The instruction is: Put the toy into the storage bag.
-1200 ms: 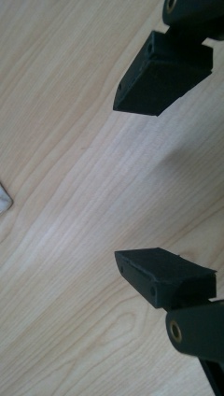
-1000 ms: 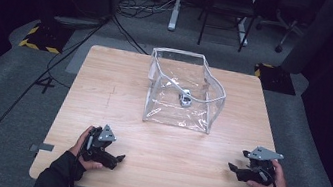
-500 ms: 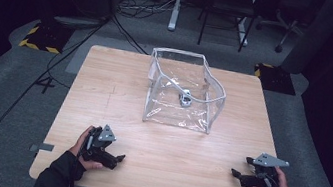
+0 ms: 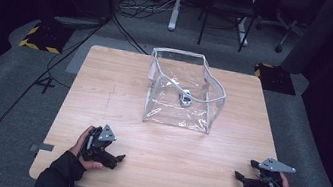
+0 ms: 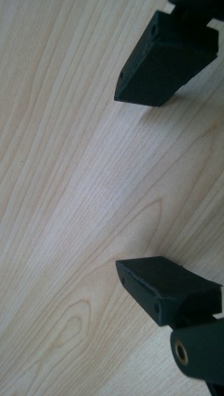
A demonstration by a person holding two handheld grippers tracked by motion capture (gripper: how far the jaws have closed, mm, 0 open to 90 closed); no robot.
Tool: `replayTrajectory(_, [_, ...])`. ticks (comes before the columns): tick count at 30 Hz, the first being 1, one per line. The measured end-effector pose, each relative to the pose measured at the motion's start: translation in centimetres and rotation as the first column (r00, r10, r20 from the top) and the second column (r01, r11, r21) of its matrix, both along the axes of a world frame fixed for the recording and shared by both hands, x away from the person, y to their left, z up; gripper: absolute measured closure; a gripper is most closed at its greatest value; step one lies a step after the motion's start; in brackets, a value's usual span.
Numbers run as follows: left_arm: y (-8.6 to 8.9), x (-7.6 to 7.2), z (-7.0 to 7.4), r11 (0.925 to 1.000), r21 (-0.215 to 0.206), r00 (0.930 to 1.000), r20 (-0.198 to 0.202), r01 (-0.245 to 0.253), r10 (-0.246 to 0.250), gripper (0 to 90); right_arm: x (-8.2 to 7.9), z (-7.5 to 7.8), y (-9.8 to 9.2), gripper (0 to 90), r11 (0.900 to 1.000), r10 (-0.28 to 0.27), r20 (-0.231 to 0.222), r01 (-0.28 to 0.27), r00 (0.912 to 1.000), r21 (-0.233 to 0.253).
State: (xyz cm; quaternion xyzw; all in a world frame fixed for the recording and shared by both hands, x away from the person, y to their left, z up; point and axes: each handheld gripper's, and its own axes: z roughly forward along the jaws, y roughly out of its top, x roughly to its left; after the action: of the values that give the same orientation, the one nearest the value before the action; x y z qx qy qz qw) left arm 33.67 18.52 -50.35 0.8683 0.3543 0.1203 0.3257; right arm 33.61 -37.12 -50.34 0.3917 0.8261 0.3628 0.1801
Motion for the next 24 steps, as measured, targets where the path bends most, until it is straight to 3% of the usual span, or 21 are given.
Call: replayTrajectory(24, [0.06,-0.06,0.06,0.9999,0.008,1.0000,0.007,-0.007,0.007,0.6,0.06,0.03,0.08,15.5,1.000,-0.003,-0.008,0.003,1.0000,0.005])
